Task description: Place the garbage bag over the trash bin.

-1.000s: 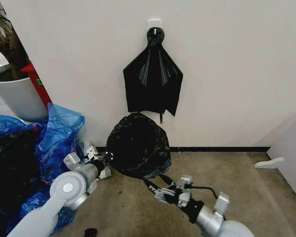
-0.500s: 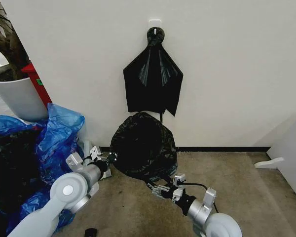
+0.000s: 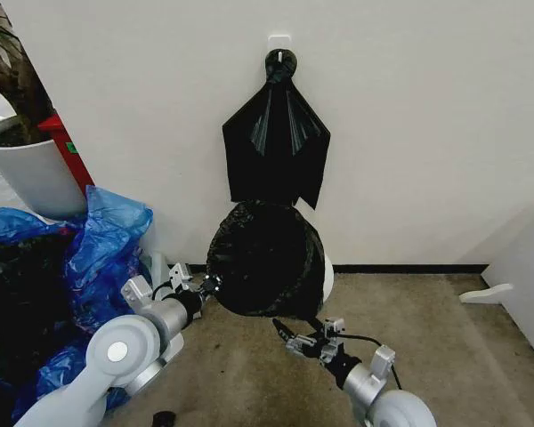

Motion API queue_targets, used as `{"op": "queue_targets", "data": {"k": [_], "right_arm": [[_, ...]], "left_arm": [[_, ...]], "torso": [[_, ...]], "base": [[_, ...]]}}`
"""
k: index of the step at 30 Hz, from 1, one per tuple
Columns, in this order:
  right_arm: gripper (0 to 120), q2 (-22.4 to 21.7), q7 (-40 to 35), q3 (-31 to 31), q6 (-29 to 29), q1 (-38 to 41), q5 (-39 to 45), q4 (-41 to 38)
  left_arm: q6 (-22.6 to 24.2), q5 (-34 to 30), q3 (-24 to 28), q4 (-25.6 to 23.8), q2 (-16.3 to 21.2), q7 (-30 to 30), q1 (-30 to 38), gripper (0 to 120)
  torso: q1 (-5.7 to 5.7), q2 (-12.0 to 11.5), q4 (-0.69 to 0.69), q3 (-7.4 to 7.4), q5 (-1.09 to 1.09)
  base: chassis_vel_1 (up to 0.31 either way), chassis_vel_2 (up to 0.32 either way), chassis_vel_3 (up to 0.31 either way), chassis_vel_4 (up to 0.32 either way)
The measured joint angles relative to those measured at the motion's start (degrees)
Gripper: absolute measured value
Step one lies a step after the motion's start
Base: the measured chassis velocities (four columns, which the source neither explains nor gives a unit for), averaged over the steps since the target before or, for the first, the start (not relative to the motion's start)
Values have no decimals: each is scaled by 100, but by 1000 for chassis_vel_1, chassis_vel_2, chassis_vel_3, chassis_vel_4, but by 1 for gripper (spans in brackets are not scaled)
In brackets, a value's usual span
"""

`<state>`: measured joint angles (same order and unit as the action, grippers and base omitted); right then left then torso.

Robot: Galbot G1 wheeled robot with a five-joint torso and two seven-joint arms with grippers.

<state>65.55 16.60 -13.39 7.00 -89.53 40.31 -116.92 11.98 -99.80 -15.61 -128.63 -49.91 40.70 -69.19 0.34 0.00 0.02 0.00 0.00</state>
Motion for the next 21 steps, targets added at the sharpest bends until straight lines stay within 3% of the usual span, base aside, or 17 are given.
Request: {"op": "queue_targets", "data": {"k": [14, 21], "right_arm": [[100, -196, 960, 37, -579, -384, -1006, -337], [100, -447, 702, -254, -870, -868, -507, -1407]], "left_arm": [[142, 61, -126, 468, 80, 42, 172, 0], [105, 1992, 0, 957, 105, -1293, -198, 0]], "torso": [[0, 0, 0, 0, -1], [0, 0, 1, 0, 1]], "base": [[0, 0, 0, 0], [0, 0, 0, 0]]}}
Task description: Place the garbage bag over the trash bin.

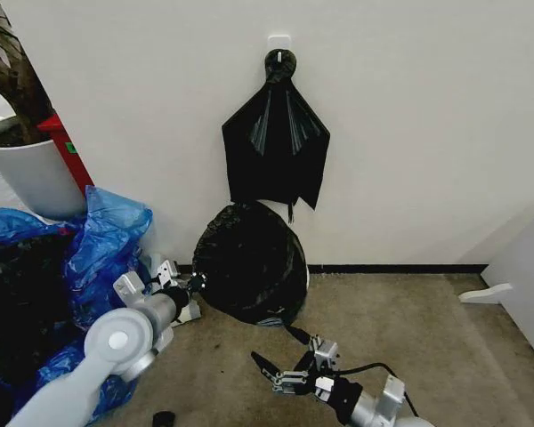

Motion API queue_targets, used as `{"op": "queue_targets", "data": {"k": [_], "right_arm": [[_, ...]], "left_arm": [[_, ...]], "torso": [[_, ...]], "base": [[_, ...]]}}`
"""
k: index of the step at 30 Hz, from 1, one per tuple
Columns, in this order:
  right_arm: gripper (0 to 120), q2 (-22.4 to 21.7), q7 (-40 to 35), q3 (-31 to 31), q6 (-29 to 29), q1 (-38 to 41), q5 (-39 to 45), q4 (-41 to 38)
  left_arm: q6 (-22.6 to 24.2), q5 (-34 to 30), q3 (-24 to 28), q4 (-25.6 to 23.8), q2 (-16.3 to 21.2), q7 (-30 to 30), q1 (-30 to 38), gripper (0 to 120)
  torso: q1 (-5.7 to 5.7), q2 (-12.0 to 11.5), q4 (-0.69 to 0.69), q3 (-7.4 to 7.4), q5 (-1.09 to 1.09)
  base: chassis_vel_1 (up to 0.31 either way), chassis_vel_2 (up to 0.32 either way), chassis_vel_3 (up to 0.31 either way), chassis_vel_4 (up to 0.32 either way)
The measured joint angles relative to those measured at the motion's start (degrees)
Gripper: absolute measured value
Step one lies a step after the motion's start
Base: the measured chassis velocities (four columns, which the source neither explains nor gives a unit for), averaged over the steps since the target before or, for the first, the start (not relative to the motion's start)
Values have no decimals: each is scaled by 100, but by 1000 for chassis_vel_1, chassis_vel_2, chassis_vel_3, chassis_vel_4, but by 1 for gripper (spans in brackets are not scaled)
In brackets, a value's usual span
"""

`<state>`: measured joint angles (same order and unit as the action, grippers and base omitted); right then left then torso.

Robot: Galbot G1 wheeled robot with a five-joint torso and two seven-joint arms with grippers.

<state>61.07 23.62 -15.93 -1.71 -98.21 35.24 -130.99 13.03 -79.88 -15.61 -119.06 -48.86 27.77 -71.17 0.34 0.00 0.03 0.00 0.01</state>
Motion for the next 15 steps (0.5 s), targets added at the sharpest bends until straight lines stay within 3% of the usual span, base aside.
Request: {"op": "queue_targets", "data": {"k": [2, 7, 8, 10, 11, 12, 15], "right_arm": [[100, -20, -22, -9, -8, -18, 34, -60], [100, -310, -926, -409, 148, 142, 1237, -1006], [100, -310, -926, -409, 148, 142, 1237, -1006], [100, -402, -1417, -641, 444, 426, 2062, -1181], [100, -521, -2283, -1023, 896, 855, 3237, -1262], [100, -576, -2697, -1227, 1111, 1049, 3788, -1274], [100, -754, -3632, -1824, 1746, 1524, 5181, -1224]], "left_arm": [[-20, 92, 0, 26, -1, -54, -20, 0], [-467, 1667, 63, 429, 58, -1457, -162, 0], [-467, 1667, 63, 429, 58, -1457, -162, 0], [-681, 2051, 76, 543, 71, -2006, -189, 0], [-1011, 2493, 90, 714, 82, -2693, -211, 0], [-1198, 2689, 95, 815, 92, -3020, -213, 0], [-1599, 3039, 101, 1003, 116, -3718, -222, 0]], "torso": [[0, 0, -1, 0, 0], [0, 0, 0, 0, -2], [0, 0, 0, 0, -2], [0, 0, -1, 0, -1], [0, 0, -2, 0, 0], [0, 0, -2, 0, -3], [1, 0, -2, 1, -1]], "base": [[0, 0, 0, 0], [0, 0, 0, 0], [0, 0, 0, 0], [0, 0, 0, 0], [0, 0, 0, 0], [0, 0, 0, 0], [0, 0, 0, 0]]}}
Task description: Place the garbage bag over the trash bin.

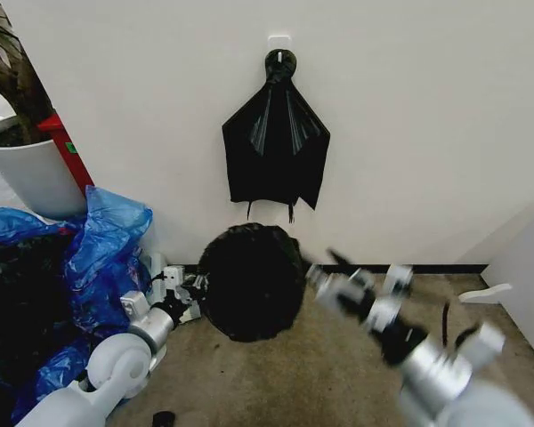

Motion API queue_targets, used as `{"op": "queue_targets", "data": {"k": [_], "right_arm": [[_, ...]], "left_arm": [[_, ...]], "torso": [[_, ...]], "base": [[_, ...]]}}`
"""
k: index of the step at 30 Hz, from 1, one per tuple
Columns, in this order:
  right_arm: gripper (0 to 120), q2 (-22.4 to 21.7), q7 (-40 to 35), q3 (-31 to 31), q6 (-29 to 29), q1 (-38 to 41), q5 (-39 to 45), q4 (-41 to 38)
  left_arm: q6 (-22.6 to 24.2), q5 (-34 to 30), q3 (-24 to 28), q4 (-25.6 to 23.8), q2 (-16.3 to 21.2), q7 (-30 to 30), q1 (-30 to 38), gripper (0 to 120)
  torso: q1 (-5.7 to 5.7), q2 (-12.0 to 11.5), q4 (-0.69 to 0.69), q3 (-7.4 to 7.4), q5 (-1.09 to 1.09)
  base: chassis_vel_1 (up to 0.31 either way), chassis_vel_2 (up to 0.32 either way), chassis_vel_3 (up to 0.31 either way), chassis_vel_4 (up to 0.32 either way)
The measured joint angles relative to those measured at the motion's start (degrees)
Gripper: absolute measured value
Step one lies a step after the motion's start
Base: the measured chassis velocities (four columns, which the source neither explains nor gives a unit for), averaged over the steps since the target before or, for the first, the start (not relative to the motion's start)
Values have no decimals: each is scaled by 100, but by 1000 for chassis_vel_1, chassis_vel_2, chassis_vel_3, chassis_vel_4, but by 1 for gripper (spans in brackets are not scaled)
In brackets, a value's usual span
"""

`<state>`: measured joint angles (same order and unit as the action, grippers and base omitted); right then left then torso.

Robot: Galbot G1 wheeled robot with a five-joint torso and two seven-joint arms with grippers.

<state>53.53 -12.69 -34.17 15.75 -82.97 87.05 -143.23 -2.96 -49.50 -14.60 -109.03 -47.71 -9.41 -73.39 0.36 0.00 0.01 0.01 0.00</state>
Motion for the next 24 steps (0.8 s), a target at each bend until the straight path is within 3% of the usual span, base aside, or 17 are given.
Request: {"op": "queue_targets", "data": {"k": [8, 15, 24], "right_arm": [[100, -495, -684, -412, 1263, 410, 565, 995], [100, -795, -196, -242, 1872, 362, -246, 1657], [100, -756, -241, -137, 2072, 250, -588, 1680]], "left_arm": [[-469, 564, 1, 55, 86, -1225, 31, 0], [-513, 652, -46, -184, 174, -1608, 71, 0], [-427, 456, -111, -311, 212, -1617, 43, 0]], "torso": [[0, 0, 2, 0, -2], [0, 0, 2, 0, -2], [-1, 0, 0, -1, -2]], "base": [[0, 0, 0, 0], [0, 0, 0, 0], [0, 0, 0, 0]]}}
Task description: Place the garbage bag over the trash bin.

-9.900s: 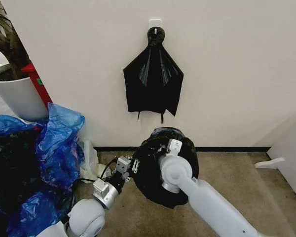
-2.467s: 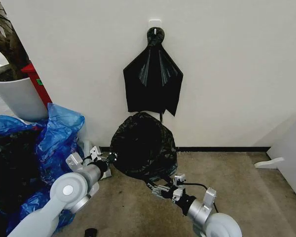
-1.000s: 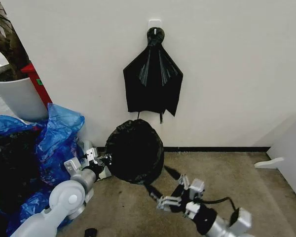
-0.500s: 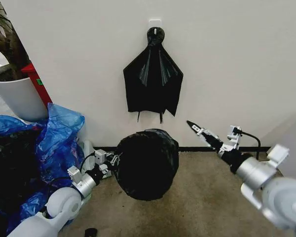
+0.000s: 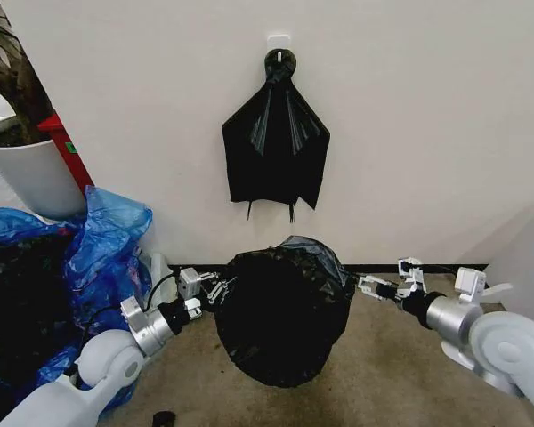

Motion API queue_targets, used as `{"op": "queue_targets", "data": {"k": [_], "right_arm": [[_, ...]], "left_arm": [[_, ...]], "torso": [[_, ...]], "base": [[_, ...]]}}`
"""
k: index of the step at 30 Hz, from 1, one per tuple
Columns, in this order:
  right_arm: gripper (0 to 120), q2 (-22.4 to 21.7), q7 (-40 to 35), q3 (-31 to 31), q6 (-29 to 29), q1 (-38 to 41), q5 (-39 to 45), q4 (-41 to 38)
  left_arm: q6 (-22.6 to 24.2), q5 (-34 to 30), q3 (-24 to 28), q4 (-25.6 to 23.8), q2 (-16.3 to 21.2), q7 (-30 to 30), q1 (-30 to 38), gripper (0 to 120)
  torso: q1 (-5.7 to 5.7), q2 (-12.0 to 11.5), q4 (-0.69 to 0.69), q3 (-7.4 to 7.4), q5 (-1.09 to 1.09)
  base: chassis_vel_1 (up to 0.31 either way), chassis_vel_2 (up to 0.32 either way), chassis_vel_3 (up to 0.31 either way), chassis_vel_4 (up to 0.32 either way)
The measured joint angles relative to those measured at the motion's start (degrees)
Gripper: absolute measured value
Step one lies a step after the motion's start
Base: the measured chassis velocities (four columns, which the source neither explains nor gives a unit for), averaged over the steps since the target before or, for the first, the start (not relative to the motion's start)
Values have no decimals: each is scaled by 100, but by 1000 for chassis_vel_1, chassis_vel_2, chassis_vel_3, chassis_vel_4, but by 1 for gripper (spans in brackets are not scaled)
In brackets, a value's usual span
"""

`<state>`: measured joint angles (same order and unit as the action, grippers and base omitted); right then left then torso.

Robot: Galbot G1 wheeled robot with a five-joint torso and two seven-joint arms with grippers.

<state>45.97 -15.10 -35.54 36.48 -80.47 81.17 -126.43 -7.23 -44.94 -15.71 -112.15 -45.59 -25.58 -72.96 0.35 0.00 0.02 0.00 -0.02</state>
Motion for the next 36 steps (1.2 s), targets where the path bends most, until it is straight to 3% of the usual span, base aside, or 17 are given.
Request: {"op": "queue_targets", "data": {"k": [12, 19, 26, 32, 36], "right_arm": [[100, 136, -316, -398, -259, 28, 416, -633], [100, 159, -356, 2, -186, 15, 279, -918], [100, 163, -284, 184, -183, 49, -90, -588], [100, 139, -20, -38, -175, -5, 61, -63], [100, 207, 608, -227, -219, -48, 211, 422]], "left_arm": [[36, 155, 80, 133, 44, -11, 74, 0], [36, 189, 103, 74, 38, 3, 97, 0], [41, 100, 32, -48, 59, -20, 21, 0], [83, -73, -23, -211, 103, -126, -46, 0], [125, -270, -87, -298, 142, -170, -75, 0]], "torso": [[0, 0, 0, 0, 2], [0, 0, 0, 0, 2], [0, 0, 0, 0, 1], [0, 0, 0, 0, 0], [0, 0, 1, 0, 1]], "base": [[0, 0, 0, 0], [0, 0, 0, 0], [0, 0, 0, 0], [0, 0, 0, 0], [0, 0, 0, 0]]}}
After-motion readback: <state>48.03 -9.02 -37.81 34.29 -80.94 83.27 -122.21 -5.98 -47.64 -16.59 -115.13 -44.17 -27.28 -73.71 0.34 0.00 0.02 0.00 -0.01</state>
